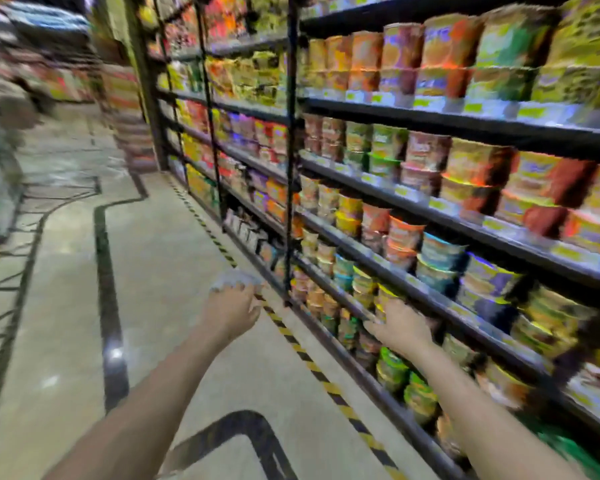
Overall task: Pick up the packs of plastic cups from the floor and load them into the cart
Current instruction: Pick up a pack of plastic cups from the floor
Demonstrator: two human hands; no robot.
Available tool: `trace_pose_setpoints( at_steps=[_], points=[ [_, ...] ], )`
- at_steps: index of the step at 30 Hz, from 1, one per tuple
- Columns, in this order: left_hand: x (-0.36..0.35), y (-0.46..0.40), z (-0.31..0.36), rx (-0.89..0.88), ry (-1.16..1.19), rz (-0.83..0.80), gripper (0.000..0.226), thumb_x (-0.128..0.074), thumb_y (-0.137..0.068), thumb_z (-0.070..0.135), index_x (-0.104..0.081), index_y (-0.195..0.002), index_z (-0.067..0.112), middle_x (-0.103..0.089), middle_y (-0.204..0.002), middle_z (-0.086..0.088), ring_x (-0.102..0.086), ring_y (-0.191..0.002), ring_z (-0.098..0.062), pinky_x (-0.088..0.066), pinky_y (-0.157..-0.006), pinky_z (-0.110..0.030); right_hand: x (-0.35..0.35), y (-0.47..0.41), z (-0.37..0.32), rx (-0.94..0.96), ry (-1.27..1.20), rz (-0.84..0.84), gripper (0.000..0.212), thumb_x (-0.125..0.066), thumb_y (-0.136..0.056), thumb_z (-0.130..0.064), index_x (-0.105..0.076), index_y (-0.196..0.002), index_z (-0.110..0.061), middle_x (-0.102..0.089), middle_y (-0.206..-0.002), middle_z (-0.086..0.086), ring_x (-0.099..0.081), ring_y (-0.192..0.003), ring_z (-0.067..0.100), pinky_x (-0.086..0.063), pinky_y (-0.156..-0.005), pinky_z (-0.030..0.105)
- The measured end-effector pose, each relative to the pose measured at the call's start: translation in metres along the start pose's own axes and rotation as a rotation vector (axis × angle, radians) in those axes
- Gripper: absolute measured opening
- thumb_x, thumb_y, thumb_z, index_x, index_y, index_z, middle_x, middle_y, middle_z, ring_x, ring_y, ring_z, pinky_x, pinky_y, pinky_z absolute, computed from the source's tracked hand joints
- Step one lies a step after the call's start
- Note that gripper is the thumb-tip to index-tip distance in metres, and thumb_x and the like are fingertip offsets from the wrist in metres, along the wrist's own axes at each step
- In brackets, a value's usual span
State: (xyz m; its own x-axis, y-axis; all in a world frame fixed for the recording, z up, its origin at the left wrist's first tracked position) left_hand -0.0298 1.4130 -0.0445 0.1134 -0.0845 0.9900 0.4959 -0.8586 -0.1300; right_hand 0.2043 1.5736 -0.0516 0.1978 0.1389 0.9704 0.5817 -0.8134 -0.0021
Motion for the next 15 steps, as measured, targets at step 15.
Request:
trace_pose_setpoints(
  at_steps=[15],
  points=[
    [-0.075, -0.109, -0.228, 0.242, 0.095, 0.025, 0.039, -0.04, -0.094, 0.038, -0.046, -0.126, 0.016, -0.058, -0.118, -0.006, -0.055, -0.11, -0.027, -0.042, -0.087, -0.036, -0.094, -0.187, -0.213, 0.138, -0.055, -0.095, 0.042, -0.05, -0.089, -0.043, -0.046, -0.121, -0.017, -0.057, -0.116, 0.004, -0.057, -0.102, 0.023, -0.05, -0.078, 0.038]
  ],
)
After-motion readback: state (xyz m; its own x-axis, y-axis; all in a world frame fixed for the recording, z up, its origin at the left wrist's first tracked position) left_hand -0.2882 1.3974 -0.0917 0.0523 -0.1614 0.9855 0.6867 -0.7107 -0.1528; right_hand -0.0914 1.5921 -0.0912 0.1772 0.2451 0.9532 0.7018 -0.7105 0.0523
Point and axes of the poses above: each hand's wrist, its own y-axis away from the middle knuckle, its own x-axis out of the back of the hand, z = x × y, the point moved 6 cm from there along -y, towards the middle knuckle
